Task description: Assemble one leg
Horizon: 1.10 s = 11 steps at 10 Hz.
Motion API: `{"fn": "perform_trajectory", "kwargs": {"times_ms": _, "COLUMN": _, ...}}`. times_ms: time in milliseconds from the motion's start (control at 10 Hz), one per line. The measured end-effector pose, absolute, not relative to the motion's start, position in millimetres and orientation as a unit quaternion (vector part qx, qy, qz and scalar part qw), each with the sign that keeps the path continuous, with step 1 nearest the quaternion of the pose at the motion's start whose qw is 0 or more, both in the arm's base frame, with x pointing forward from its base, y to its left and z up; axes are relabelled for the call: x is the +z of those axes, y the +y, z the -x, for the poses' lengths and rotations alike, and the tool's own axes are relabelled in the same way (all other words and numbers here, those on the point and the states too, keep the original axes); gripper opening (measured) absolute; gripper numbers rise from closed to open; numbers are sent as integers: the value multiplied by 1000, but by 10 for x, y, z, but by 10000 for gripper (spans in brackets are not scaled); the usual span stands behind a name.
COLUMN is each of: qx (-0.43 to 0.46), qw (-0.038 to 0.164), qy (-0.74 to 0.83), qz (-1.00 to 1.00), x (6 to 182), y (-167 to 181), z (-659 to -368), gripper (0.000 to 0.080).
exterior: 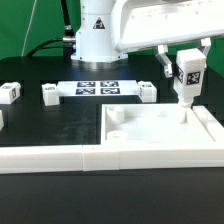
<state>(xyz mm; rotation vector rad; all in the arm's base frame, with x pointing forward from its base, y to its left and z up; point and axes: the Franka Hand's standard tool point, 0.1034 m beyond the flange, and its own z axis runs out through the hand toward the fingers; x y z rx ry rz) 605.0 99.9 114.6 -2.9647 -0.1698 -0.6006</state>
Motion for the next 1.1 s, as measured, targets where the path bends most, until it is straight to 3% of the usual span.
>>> {"fn": "perform_trajectory", "kwargs": {"times_ms": 200, "qx": -204, "qw": 49, "qy": -76, "qz": 975, "x": 1034, "y": 954, "z": -6030, "gripper": 290}}
{"fn": "perform_trajectory", "kwargs": {"times_ms": 400, "qx": -212, "qw": 49, "qy": -80, "qz": 973, "x": 1028, "y": 943, "z": -6296, "gripper": 290}}
{"fn": "perform_trajectory", "kwargs": {"times_ms": 600, "qx": -214, "qw": 50, "qy": -78, "qz": 973, "x": 978, "y": 935, "z": -6386, "gripper": 290}}
{"fn": "perform_trajectory", "kwargs": {"times_ms": 900, "qx": -209, "qw": 52, "qy": -78, "qz": 973, "x": 826, "y": 979, "z": -6346, "gripper": 290}}
{"fn": "perform_trajectory", "kwargs": {"times_ms": 1100, "qx": -227, "qw": 51, "qy": -79, "qz": 969, "x": 822, "y": 1018, "z": -6361, "gripper": 290}}
